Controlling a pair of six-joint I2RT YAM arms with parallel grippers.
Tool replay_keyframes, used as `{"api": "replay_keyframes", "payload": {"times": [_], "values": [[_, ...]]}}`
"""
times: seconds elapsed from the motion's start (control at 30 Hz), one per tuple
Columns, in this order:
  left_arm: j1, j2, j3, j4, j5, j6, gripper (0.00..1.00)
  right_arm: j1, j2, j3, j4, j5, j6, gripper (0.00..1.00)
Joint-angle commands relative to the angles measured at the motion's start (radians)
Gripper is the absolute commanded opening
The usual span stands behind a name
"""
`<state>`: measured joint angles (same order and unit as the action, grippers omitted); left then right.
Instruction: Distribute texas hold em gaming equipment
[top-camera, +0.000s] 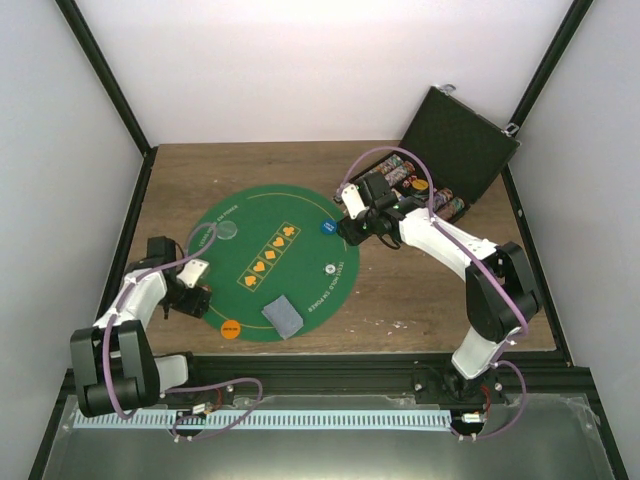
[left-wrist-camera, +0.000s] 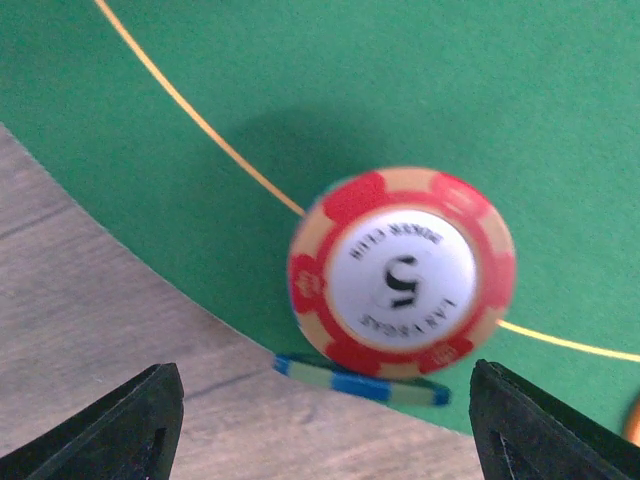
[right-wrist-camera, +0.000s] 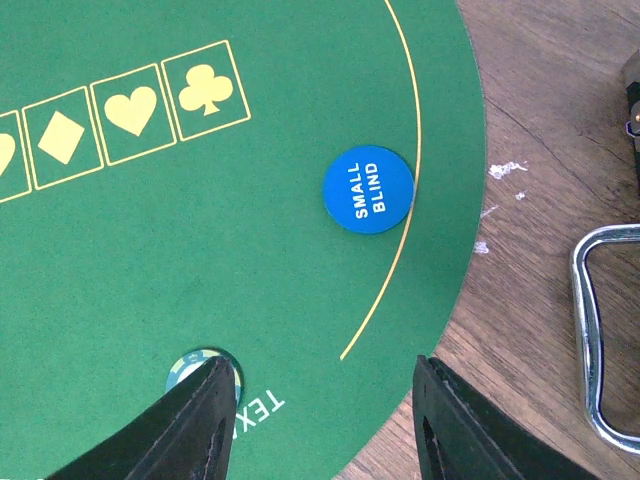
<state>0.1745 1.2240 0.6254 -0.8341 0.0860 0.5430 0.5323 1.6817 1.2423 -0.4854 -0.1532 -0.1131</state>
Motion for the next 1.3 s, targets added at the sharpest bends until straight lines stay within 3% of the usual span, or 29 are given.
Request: {"api": "replay_keyframes", "payload": {"times": [0.0, 0.3, 0.4, 0.6, 0.9, 1.27], "values": [[0.003, 0.001, -0.023, 0.148, -0.036, 0.001, 0.79, -0.004, -0.005, 0.019, 0.008, -0.004, -0.013, 0.49], [0.004, 0.026, -0.032, 0.146, 0.077, 0.067, 0.73, -0.004, 0.001, 0.017, -0.003, 0.013, -0.020, 0.49], [0.004, 0.039, -0.029, 0.146, 0.072, 0.072, 0.67, -0.005, 0.001, 0.017, -0.007, 0.020, -0.022, 0.50], [0.003, 0.059, -0.041, 0.146, 0.016, 0.099, 0.66, -0.004, 0.005, 0.019, -0.010, 0.021, -0.028, 0.50], [0.003, 0.040, -0.057, 0.108, 0.045, 0.119, 0.59, -0.004, 0.011, 0.027, -0.017, 0.018, -0.028, 0.50], [0.003, 0.013, -0.048, 0.058, 0.044, 0.141, 0.13, -0.005, 0.008, 0.029, -0.023, 0.025, -0.028, 0.50]]}}
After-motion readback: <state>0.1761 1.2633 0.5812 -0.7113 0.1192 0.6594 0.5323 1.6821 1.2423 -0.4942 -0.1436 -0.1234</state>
